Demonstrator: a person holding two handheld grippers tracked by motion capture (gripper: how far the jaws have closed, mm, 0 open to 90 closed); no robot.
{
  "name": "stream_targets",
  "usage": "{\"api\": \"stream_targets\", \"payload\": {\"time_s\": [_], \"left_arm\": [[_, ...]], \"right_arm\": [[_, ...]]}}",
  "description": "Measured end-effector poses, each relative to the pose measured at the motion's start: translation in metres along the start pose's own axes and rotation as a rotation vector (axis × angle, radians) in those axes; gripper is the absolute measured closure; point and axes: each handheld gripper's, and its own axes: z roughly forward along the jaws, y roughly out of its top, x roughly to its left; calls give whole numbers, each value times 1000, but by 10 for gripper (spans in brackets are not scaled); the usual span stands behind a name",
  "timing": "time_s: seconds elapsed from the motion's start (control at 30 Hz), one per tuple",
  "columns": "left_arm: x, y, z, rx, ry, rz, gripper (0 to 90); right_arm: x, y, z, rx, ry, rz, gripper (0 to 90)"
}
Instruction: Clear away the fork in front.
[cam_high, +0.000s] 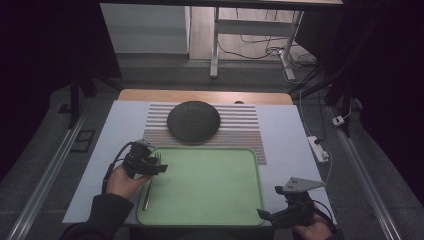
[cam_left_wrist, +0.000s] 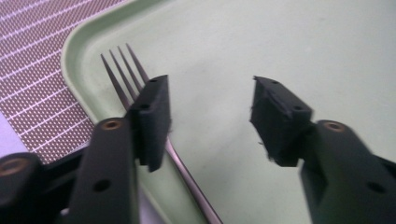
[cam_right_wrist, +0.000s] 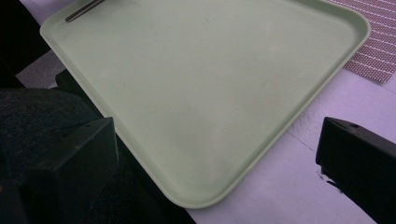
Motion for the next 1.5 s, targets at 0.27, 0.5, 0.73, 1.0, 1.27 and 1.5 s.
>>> {"api": "stream_targets", "payload": {"time_s": [0.27,0.5,0.73,1.0,1.27,1.5], "left_arm": [[-9,-10,-25,-84,-47,17,253],[-16,-32,-48,-155,-72,16,166],[-16,-63,-72,-241,-95,12,70],[-14,-91,-88,-276,-91,-4,9],[-11,-116,-93,-294,-92,-17,0],[-13,-127,-99,-288,-72,-27,0]], "right_arm": [[0,0,0,1,1,1,0],[0,0,0,3,5,2,0],[0,0,1,6,3,0,0],[-1,0,0,1,3,12,0],[-1,0,0,1,-2,16,0],[-1,0,1,5,-3,22,0]]}}
